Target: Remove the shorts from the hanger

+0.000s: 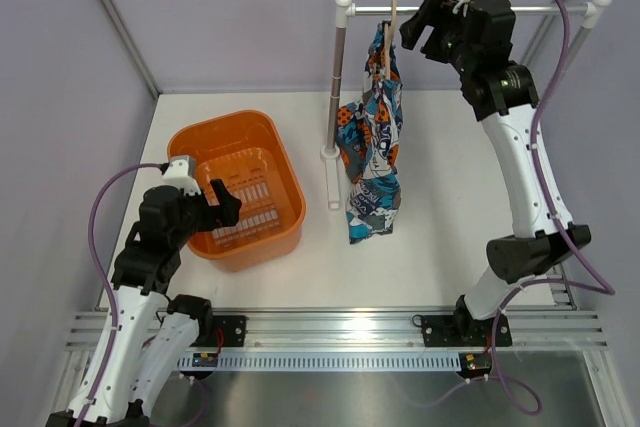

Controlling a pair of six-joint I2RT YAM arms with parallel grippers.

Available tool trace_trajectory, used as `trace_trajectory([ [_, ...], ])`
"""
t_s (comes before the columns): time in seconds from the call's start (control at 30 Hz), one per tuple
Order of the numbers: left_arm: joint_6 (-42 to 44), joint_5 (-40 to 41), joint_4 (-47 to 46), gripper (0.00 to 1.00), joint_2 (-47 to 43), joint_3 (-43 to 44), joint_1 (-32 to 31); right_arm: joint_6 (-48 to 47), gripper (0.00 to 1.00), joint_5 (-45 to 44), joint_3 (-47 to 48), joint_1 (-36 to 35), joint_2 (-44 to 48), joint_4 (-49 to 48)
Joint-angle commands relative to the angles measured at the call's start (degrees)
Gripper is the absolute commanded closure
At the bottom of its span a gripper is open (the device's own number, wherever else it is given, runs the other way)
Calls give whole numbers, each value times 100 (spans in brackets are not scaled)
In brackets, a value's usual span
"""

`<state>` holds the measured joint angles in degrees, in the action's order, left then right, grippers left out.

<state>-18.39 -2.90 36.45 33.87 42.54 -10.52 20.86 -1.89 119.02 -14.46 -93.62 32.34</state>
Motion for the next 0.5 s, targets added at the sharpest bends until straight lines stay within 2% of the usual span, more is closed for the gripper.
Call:
trace_trajectory([
  [0.0, 55, -132, -217, 1, 6, 35, -20, -425, 13, -715, 735, -302, -419, 404],
  [0.17, 55, -150, -217, 1, 6, 35, -20, -733, 14, -1252, 1361, -689, -964, 730],
  [0.33, 55, -150, -226, 1, -12, 35, -29, -724, 16, -1393, 1124, -751, -974, 607],
  [0.47, 55, -150, -226, 1, -3, 35, -55, -645, 19, -1629, 476, -760, -624, 353],
])
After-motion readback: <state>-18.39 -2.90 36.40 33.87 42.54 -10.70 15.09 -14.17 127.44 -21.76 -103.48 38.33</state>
